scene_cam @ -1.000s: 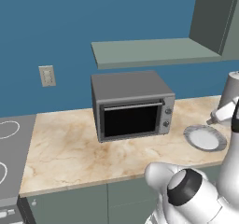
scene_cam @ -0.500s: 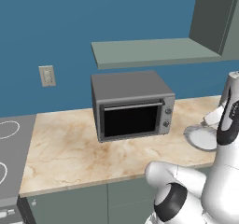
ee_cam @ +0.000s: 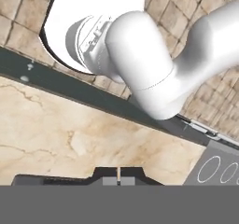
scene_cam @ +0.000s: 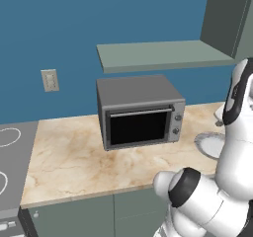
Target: Pull the toaster oven rack outwards. Pick up the baguette from the plate and place it on the toaster oven rack. Close the toaster oven door fully and set the temperature to the lowest setting.
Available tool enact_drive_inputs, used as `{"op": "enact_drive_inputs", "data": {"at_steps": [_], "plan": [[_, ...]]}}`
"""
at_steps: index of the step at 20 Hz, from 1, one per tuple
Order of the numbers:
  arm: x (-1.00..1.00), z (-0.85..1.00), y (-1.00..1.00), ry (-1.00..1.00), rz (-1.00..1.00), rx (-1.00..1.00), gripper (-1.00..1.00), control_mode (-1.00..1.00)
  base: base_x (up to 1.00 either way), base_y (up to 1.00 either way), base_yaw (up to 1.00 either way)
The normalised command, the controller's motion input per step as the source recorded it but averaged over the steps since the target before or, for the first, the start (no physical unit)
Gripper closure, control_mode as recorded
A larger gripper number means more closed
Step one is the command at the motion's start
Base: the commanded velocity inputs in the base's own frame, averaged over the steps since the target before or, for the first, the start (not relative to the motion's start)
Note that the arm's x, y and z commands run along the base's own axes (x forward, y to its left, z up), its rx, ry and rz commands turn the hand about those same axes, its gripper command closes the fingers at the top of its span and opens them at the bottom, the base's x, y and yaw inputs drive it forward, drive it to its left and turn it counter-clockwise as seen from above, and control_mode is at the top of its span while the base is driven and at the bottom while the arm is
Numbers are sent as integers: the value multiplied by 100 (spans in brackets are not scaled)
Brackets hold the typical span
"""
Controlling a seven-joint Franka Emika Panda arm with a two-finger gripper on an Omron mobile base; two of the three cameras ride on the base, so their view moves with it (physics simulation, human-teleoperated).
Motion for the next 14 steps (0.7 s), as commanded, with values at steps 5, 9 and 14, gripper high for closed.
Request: {"op": "enact_drive_inputs", "data": {"at_steps": [5,9,14], "plan": [[0,2,3,5,-40,0,100,-100,0,0,0],[0,0,27,0,-45,0,100,-100,0,0,0],[21,0,31,3,-41,-4,100,-100,0,0,0]]}}
